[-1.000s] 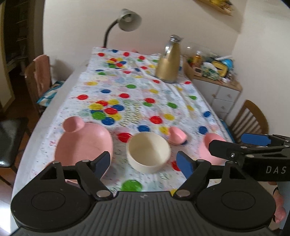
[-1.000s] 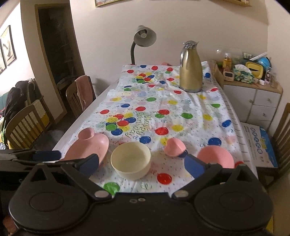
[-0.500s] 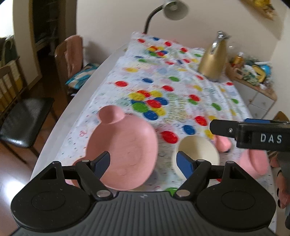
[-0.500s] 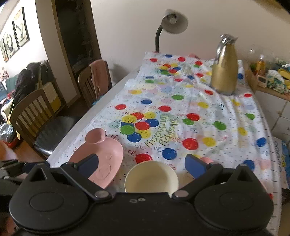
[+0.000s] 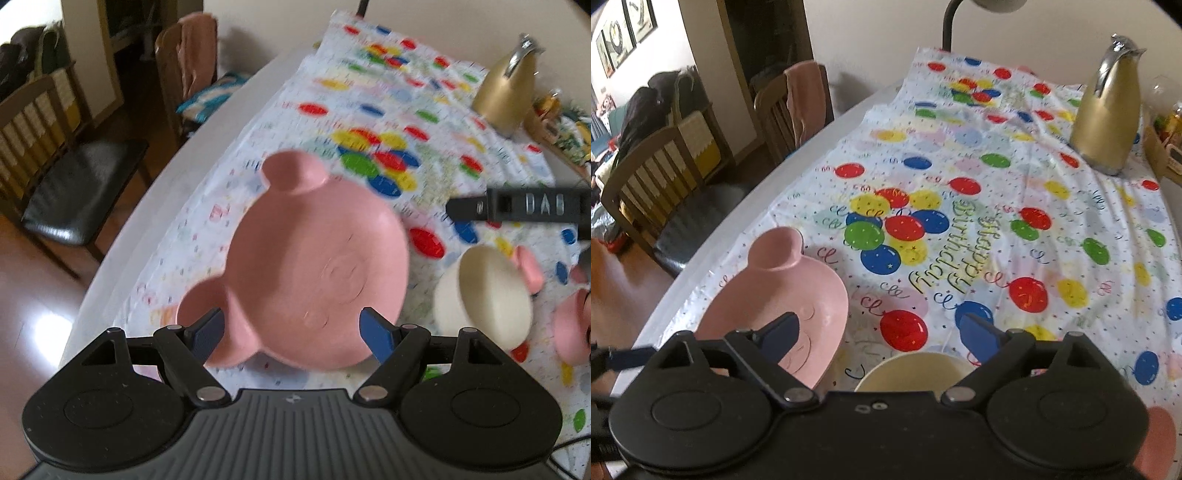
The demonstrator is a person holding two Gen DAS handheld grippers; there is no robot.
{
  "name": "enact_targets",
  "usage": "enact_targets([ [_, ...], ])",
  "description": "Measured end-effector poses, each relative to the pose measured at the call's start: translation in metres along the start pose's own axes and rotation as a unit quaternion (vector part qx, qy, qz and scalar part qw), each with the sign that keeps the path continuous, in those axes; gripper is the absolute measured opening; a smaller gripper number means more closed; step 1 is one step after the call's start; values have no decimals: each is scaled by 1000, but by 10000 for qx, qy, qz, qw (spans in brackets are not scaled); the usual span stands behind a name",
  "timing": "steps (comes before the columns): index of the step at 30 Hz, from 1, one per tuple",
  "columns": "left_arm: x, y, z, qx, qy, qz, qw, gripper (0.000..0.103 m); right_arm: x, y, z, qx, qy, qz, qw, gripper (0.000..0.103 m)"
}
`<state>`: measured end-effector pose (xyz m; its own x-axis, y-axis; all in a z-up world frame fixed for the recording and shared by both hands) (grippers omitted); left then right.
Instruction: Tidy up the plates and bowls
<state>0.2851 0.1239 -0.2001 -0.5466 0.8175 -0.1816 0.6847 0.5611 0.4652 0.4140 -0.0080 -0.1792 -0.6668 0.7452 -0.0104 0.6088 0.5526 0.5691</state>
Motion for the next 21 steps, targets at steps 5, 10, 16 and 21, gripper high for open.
enact_targets([
  [5, 13, -14, 16, 259, 165, -274, 9992, 80, 3, 1, 28, 245, 100, 49, 9996, 82],
  [10, 19, -14, 21, 219, 246, -423, 9986, 80, 9, -1, 52, 483, 195, 52, 9986, 75],
  [16, 24, -13, 10, 117, 335, -738, 9966, 79, 16, -3, 72, 619, 233, -28, 9978, 70],
  [21, 36, -20, 1, 82, 472, -1179, 9919, 79, 21, -2, 81, 687, 317, -74, 9971, 64],
])
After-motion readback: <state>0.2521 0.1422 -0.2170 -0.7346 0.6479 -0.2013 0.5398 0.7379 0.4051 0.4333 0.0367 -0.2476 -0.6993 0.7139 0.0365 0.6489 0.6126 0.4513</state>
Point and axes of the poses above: each gripper's, at about its wrist camera, not at the fingertips, and z roughly the way its jaws point, x to its left, y to its top, the point moved 10 cm from there along z, roughly the way its jaws point, and after that the axes turned 9 degrees about -z, right-handed, at the moved point
